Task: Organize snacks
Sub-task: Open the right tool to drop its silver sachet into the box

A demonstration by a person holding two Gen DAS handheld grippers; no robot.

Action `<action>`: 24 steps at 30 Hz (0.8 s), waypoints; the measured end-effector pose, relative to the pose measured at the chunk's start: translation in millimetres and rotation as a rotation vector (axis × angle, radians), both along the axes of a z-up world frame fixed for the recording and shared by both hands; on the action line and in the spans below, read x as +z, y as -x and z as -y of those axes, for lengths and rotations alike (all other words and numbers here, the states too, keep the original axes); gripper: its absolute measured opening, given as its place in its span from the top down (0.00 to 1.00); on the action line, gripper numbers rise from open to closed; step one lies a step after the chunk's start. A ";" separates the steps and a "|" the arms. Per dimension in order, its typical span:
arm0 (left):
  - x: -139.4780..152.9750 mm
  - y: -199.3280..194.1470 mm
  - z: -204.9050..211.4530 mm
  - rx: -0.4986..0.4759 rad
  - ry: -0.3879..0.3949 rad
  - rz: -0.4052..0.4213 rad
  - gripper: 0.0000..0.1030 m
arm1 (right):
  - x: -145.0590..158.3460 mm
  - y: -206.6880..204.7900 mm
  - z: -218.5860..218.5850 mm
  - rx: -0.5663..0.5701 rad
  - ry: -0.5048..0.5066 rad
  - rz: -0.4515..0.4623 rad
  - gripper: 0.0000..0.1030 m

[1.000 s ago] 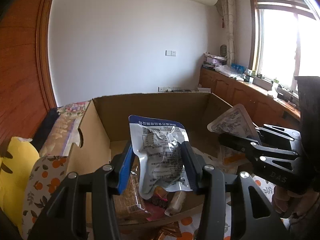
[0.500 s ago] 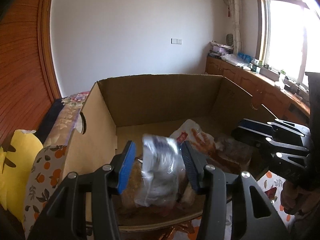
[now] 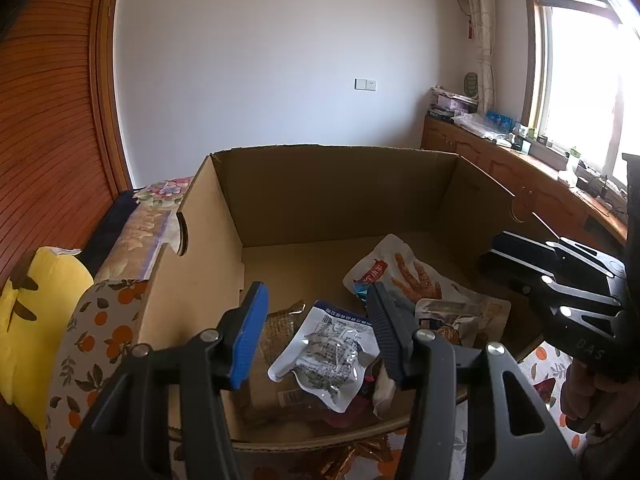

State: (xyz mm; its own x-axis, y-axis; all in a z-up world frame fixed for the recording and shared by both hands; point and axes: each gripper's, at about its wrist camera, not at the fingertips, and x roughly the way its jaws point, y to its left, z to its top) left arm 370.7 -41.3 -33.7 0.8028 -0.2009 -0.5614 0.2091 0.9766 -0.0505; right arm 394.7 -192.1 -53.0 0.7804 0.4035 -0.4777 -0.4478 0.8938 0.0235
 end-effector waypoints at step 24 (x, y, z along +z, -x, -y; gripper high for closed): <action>18.1 70.0 8.7 -0.051 -0.072 0.133 0.45 | 31.9 7.7 5.0 -0.006 -0.050 0.048 0.37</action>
State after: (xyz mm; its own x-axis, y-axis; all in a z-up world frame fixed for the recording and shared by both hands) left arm 300.7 -50.0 -15.6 0.8607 -0.2062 -0.4655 0.2588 0.9646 0.0511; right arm 387.0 -197.1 -21.2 0.8044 0.4210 -0.4192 -0.4441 0.8948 0.0465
